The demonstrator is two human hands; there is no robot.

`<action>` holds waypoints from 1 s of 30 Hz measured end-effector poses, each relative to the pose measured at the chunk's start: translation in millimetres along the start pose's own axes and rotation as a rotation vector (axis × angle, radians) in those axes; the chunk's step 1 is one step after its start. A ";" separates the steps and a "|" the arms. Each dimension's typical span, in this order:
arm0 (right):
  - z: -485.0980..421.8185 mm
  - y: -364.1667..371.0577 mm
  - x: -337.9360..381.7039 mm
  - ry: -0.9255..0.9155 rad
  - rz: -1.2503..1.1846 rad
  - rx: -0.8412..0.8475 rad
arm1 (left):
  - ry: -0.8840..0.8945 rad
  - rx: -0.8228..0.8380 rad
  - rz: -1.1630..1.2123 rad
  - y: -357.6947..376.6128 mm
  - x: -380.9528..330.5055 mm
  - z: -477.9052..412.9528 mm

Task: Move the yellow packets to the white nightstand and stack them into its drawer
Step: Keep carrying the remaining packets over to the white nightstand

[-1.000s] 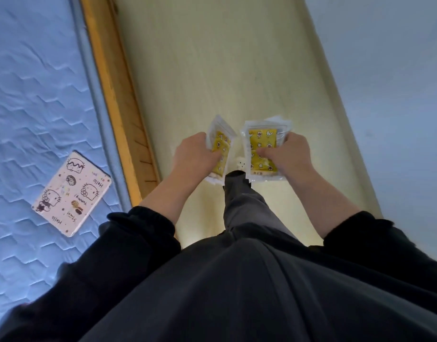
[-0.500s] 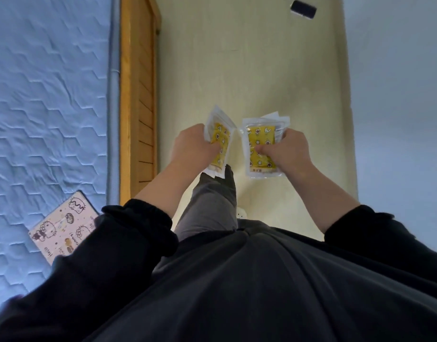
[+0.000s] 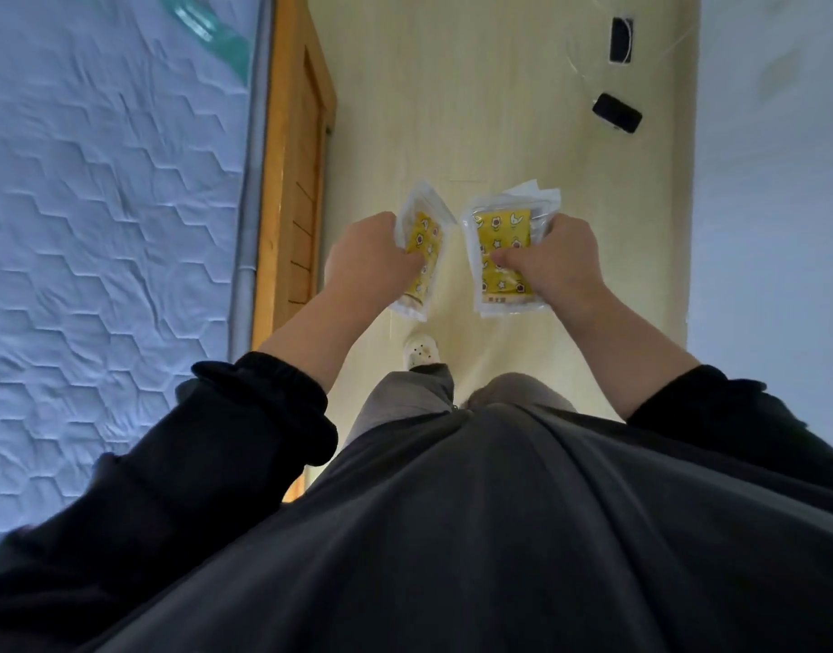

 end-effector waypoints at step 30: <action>-476.9 -69.1 427.7 -0.288 0.180 0.188 | -0.275 -0.256 0.298 -247.6 -130.4 -491.2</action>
Point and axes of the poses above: each hand's wrist, its own z-axis away from the middle knuckle, its own y-axis out of the palm, x = y × z, the point moved 3 cm from there along -z, towards the middle knuckle, and after that the axes turned 11 degrees about z, right-handed, at the moved point
